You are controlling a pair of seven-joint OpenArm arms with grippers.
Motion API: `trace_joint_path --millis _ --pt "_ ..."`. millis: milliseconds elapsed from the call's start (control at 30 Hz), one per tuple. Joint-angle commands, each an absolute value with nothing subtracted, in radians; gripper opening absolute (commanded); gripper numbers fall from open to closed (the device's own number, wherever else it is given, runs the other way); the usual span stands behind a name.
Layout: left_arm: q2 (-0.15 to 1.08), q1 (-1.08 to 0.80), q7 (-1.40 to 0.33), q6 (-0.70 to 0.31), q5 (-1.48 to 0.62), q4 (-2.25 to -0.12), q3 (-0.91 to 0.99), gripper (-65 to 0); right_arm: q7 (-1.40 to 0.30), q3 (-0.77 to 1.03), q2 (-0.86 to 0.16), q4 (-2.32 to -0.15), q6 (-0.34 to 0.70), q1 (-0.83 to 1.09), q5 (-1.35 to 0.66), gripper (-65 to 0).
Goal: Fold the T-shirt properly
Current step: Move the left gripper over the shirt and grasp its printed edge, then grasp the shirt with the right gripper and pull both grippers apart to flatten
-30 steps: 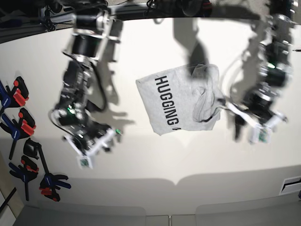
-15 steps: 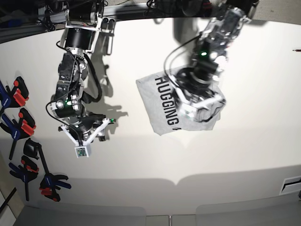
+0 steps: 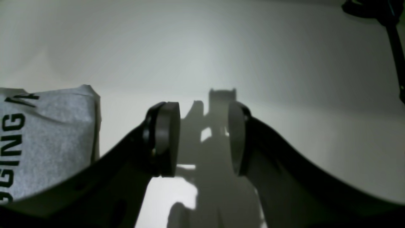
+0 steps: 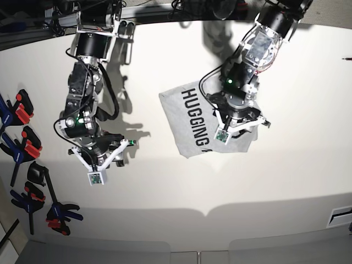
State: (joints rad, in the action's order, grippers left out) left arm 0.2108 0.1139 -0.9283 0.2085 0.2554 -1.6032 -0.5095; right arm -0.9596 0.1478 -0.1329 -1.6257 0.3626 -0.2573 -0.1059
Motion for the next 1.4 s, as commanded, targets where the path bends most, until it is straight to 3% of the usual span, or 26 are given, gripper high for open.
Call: trace_joint_path --millis 0,267,567,733,967,1133,1367 --pt "0.208 0.133 -0.917 0.221 0.267 -1.617 -0.506 -41.1 -0.931 0.15 -0.141 -1.645 0.366 -0.282 -0.115 -41.5" --pt "0.163 0.134 -0.84 0.22 0.241 -1.605 -0.506 -41.1 -0.923 0.15 -0.141 -1.645 0.366 -0.282 -0.116 -41.5" --pt "0.162 0.139 -0.897 0.224 0.434 -1.504 -0.506 -42.9 -0.924 0.15 -0.141 -1.645 0.366 -0.282 -0.116 -41.5" --pt "0.162 0.14 -0.929 0.335 0.562 -1.505 -0.506 -50.8 -0.923 0.15 -0.141 -1.645 0.366 -0.282 -0.115 -41.5" --pt "0.163 0.17 -1.066 0.438 0.741 -1.505 -0.506 -51.3 -0.922 0.15 -0.141 -1.645 0.366 -0.282 -0.116 -41.5" --pt "0.165 0.167 -1.156 0.445 0.762 -1.505 -0.506 -51.3 -0.92 0.15 -0.141 -1.645 0.366 -0.282 -0.121 -41.5" --pt "0.211 0.189 -1.153 0.445 0.792 -1.505 -0.506 -51.3 -0.92 0.149 -0.132 -1.645 0.367 -0.282 -0.26 -41.5"
